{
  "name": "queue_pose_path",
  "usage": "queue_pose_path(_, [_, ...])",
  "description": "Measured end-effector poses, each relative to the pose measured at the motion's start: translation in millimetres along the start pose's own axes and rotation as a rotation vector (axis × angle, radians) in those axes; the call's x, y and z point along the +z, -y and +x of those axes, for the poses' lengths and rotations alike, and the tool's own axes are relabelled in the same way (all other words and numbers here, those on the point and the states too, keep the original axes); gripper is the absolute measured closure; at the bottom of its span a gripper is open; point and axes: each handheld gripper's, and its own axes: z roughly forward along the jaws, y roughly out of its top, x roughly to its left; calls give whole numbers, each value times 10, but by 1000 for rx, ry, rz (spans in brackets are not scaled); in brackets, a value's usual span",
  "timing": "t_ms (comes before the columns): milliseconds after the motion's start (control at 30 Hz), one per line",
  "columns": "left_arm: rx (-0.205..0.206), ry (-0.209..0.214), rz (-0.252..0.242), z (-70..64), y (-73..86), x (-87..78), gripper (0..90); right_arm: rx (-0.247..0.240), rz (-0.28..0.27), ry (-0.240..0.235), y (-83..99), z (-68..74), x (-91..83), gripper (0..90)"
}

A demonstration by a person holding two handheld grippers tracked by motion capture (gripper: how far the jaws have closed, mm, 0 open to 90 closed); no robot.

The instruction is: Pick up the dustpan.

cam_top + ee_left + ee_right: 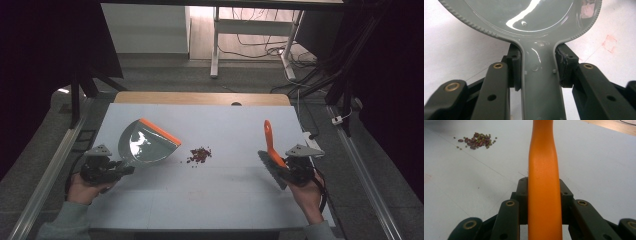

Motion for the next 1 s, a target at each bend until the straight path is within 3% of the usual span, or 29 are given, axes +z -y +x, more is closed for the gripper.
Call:
queue_pose_path(300, [56,76,20,-75,-30,16,617,-4,-9,-15,-19,8,9,706])
queue_pose_path(767, [118,124,92,-140,-38,78,617,-12,-12,-21,-46,46,38,706])
queue_pose_path(1000, [127,136,125,-140,-16,88,617,-17,-15,-32,-49,44,50,706])
